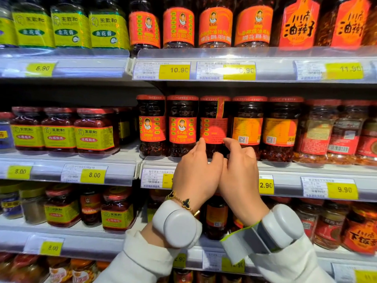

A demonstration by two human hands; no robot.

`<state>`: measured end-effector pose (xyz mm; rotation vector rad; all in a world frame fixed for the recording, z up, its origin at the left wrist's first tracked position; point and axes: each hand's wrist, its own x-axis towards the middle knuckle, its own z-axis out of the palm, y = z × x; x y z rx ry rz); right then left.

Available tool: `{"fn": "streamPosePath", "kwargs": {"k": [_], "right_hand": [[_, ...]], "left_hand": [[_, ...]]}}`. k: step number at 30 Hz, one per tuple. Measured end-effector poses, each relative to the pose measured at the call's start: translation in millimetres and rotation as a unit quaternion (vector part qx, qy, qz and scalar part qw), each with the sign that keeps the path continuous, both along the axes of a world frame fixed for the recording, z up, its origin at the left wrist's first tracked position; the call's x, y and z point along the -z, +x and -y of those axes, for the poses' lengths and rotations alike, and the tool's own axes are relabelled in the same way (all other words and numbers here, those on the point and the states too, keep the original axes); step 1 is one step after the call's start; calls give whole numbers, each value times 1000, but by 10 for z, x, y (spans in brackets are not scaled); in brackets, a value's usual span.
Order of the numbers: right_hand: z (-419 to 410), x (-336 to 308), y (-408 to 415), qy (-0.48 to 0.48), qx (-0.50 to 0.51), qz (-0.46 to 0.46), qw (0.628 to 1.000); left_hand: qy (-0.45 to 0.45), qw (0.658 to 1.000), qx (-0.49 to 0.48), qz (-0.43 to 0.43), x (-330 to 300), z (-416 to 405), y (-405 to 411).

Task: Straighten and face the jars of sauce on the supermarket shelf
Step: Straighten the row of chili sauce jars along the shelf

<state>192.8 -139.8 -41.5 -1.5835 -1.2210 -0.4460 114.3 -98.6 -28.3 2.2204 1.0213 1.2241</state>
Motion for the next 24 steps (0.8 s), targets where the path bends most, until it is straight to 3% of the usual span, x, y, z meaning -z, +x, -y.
{"fn": "streamPosePath", "kwargs": {"k": [4,10,16,24], "right_hand": [[-6,6,0,7,1,0,1000],[-53,25,6,-27,21,70,997],[-22,17,6,28,34,59,997],[-12,23,13,-7,29,99,995]], "left_hand": [[0,1000,-12,15,-3,-9,-24],[35,998,-36,24,26,45,-27],[35,999,-11,14,35,5,-22],[29,998,-26,47,53,55,0]]}}
